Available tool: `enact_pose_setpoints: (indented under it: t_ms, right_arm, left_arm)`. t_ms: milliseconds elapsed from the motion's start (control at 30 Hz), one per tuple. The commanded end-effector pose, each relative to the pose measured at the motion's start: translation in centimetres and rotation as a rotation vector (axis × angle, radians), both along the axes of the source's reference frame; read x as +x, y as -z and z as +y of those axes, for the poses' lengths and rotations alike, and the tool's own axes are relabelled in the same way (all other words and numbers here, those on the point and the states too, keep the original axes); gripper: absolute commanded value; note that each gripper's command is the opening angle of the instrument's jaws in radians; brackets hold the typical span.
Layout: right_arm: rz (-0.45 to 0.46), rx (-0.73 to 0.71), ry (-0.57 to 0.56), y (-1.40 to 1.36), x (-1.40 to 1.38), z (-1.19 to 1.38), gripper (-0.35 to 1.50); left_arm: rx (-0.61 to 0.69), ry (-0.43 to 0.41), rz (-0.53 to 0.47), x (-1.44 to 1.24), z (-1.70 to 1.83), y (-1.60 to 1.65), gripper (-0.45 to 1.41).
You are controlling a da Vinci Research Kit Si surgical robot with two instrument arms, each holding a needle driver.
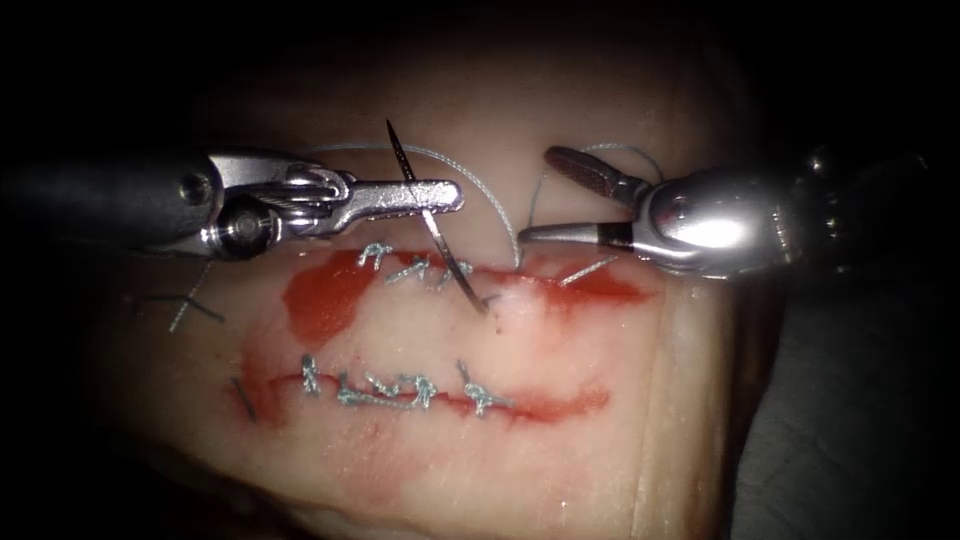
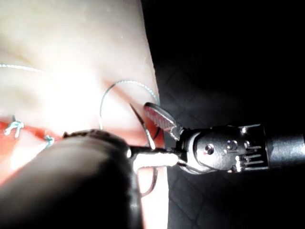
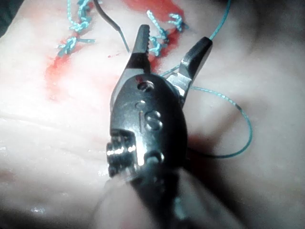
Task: Wound Closure
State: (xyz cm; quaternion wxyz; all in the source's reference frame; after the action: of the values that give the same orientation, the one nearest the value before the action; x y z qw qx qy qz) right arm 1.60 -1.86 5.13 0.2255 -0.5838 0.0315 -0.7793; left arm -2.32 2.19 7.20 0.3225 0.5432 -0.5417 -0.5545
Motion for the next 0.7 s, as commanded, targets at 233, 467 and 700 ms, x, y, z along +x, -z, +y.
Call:
enact_pose_setpoints:
  t_ms: [233,467,700]
  right_arm:
    - [0.004,0.033,-0.030,-0.01,0.31,-0.06,0.59]
    - [-0.007,0.092,-0.046,-0.14,0.42,-0.11,-0.35]
    - [-0.015,0.162,0.115,-0.30,0.56,-0.23,-0.35]
  left_arm:
    - [0.054,0.054,-0.125,0.12,0.18,0.08,-0.45]
    - [-0.335,0.170,-0.253,0.22,0.34,0.31,-0.45]
    - [-0.692,0.323,-0.167,0.21,0.36,0.42,-0.45]
